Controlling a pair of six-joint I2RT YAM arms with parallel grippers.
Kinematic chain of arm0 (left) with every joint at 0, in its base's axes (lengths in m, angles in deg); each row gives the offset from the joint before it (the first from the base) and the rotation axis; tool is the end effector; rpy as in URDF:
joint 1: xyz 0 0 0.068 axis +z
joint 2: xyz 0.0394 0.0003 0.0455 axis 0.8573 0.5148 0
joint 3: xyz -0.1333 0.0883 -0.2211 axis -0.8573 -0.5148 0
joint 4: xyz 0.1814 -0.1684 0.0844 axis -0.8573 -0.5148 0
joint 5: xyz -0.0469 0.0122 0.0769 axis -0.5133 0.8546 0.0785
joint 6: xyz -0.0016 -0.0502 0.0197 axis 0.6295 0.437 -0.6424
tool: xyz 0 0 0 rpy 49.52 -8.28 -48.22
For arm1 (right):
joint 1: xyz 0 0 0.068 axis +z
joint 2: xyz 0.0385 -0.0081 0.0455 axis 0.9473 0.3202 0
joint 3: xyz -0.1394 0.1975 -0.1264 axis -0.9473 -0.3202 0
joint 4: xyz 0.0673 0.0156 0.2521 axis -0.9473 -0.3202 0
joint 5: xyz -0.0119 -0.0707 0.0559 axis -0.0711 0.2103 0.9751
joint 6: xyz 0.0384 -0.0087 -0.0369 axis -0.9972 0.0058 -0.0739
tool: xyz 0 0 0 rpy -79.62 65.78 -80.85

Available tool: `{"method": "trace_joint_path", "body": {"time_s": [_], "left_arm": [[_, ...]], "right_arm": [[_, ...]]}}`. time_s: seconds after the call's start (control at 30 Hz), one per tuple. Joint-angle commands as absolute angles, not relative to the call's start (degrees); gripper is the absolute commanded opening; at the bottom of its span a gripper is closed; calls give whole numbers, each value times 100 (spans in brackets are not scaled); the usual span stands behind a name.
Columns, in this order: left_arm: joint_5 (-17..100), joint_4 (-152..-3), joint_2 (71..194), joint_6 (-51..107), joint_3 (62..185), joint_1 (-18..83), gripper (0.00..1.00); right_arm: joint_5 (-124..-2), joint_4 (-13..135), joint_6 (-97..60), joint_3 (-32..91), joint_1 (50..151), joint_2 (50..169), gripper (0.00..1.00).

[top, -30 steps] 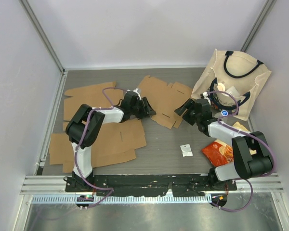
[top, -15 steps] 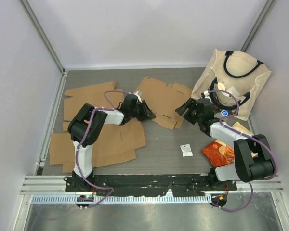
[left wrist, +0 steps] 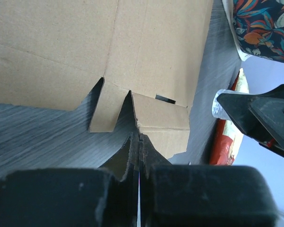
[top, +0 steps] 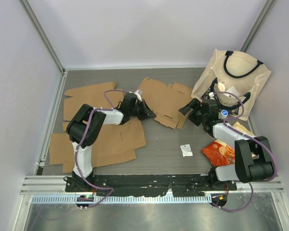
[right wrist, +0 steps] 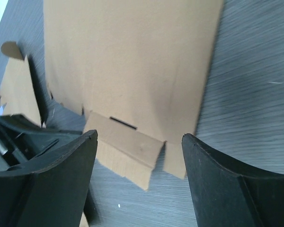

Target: Fold the paper box

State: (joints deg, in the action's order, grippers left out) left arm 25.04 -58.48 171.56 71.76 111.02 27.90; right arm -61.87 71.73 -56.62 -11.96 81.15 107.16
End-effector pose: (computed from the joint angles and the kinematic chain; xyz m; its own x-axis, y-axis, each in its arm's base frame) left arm 0.3427 -0.2243 0.1292 -0.9010 -0.3249 -0.2875 0.0530 0.5753 -0.8162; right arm 0.2695 0.0521 0.1816 -0.6015 0.6036 -0.5233 0.1881 0.7437 0.6415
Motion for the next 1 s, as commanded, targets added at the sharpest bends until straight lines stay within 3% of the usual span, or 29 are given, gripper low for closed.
{"method": "trace_joint_path", "body": {"time_s": [0.0,0.23,0.67,0.97], "left_arm": [[2614,-5949,16524,6945,11234,2869,0],[2536,-6152,15944,6707,11076,3027,0],[2281,-6416,15460,6593,10927,3133,0],[2220,-6416,15231,6611,10759,3177,0]], "right_arm": [[-6043,7190,-6000,-1304,7775,10464,78],[-5622,7699,-6624,-1576,7677,10832,80],[-5138,10546,-8171,-1911,7756,12045,75],[-5963,10407,-8295,-1911,8231,12125,73]]}}
